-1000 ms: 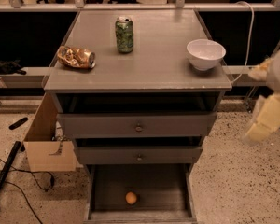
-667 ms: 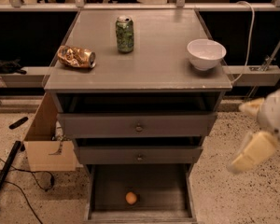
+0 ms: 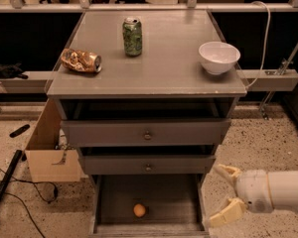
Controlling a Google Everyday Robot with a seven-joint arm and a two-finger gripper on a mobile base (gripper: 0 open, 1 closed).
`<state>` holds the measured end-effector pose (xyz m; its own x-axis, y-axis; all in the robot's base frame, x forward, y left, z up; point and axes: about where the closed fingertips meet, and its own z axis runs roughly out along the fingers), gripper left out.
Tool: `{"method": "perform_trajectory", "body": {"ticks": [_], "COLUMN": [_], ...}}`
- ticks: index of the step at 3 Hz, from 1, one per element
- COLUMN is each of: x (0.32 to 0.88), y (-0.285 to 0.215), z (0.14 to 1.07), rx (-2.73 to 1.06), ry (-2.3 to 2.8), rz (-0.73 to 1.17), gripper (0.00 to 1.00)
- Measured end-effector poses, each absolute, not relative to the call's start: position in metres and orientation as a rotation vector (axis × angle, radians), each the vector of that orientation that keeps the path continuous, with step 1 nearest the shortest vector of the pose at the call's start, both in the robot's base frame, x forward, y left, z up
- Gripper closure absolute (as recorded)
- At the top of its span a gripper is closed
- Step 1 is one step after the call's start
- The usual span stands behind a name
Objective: Pick orange from bottom drawer and place on counter
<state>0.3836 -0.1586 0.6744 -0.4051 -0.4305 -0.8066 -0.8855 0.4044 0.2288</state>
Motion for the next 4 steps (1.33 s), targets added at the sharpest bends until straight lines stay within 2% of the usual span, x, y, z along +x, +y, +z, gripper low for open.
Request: {"method": "perform_trajectory", "body": {"ticks": [2,3,4], "x": [0.384,0.385,0.392], "y": [-0.151,-0.120,-0.082], "z": [0.653,0.621,0.561], "rx": [-1.122,-1.132,-1.167], "ry": [1.960,1.974,1.991], "rz": [0.925,0.938,0.860], "gripper": [0.00,0.00,0.00]}}
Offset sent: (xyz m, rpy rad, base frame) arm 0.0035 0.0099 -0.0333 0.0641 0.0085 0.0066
